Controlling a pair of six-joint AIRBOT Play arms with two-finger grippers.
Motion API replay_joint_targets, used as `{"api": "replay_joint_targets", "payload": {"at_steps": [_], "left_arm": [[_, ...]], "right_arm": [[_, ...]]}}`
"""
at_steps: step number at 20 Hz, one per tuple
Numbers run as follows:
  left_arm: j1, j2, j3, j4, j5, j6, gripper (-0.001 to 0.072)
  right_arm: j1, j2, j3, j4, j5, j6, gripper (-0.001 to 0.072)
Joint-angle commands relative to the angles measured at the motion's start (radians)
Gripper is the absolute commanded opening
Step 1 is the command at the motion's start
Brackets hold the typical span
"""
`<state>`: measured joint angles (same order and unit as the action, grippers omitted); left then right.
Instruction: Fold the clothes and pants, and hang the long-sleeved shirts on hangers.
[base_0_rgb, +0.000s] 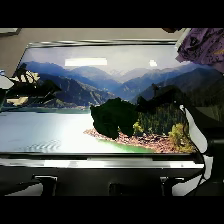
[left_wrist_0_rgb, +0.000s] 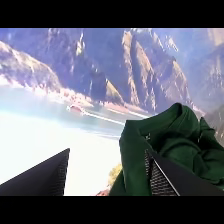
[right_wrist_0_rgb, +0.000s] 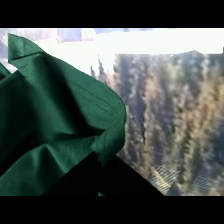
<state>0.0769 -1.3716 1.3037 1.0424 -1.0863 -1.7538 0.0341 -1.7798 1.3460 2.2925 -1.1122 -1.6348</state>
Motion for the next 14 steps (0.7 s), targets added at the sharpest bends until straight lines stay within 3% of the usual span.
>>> {"api": "replay_joint_targets", "payload": {"at_steps": [1, 3, 9, 14], "left_arm": [[-0.009, -0.028, -0.025, -0.031, -0.031, 0.002, 0.0524], [-0.037, -0.071, -0.072, -0.055, -0.010, 0.032, 0.0524], [-0.200, -0.238, -0.150, -0.368, 0.154, 0.253, 0.0524], [-0.303, -0.339, -0.148, -0.457, 0.258, 0.274, 0.0523]], "right_arm": [[0.008, 0.029, 0.001, -0.025, 0.004, 0.000, 0.0032], [0.008, 0.064, 0.001, -0.042, -0.003, 0.000, 0.0033], [0.008, 0.105, 0.001, -0.062, -0.058, 0.003, 0.0033], [0.008, 0.105, 0.001, -0.064, -0.082, 0.005, 0.0033]]}}
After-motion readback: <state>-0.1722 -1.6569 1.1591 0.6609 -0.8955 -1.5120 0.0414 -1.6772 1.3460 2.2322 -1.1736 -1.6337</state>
